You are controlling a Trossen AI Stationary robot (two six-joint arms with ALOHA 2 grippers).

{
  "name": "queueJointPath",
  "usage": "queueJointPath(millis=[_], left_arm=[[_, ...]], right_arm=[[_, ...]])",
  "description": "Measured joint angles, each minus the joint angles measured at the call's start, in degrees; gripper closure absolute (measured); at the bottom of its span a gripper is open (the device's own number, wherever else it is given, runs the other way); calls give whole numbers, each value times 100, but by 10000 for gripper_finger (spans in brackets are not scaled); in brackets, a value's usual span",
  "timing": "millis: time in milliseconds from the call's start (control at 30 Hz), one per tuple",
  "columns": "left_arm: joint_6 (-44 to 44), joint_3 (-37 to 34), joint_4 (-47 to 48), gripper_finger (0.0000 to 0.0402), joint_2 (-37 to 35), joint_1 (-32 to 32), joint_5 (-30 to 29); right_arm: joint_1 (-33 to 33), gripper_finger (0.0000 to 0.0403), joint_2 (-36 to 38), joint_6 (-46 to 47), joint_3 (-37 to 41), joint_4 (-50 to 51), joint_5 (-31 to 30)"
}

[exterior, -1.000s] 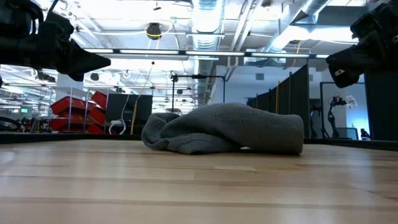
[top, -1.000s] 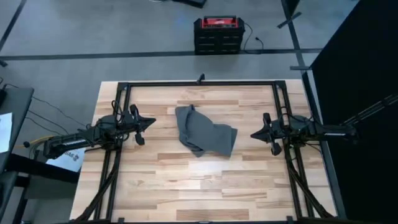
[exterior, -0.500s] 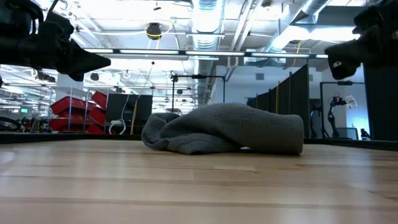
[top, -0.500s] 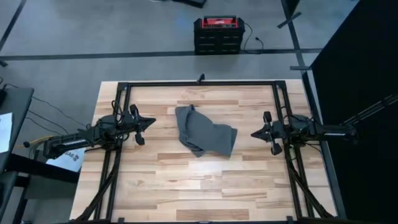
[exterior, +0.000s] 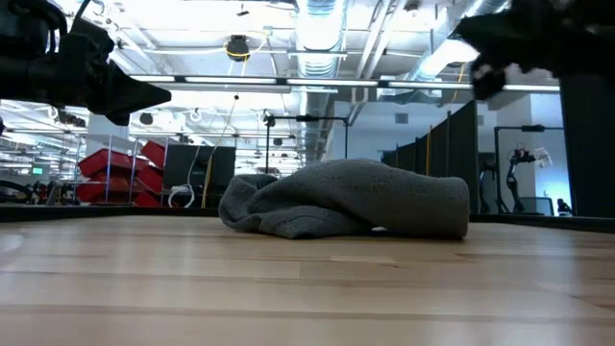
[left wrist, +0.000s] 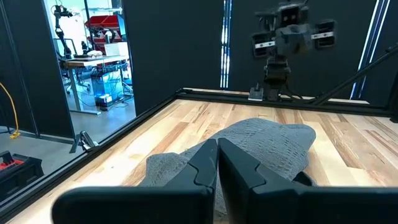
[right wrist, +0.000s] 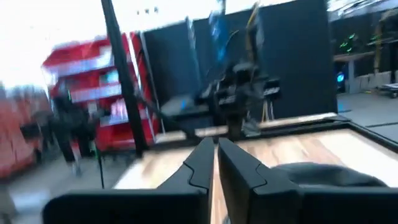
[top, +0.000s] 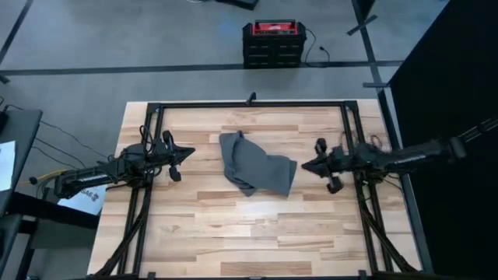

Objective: Roll towel
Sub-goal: Fold the gray towel

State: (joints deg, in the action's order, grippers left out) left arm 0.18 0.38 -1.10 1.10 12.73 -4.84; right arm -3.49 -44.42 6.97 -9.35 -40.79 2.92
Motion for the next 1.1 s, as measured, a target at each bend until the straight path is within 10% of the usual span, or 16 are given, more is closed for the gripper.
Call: queueJointPath(millis=[233, 633, 867, 1100], left_arm=[[1, -1, 0, 402, 0, 0, 0], [1, 0, 3, 402, 0, 0, 0], [1, 0, 2, 402, 0, 0, 0], [1, -2, 1, 402, 0, 0, -1]], right_arm=[[-208, 290, -2338, -933, -1950, 2470, 0], [-824, 228, -3414, 437, -3499, 6365, -554], [-1024, 239, -3240, 3683, -3449, 6528, -590], [-767, 241, -3375, 4596, -2954, 5917, -572]])
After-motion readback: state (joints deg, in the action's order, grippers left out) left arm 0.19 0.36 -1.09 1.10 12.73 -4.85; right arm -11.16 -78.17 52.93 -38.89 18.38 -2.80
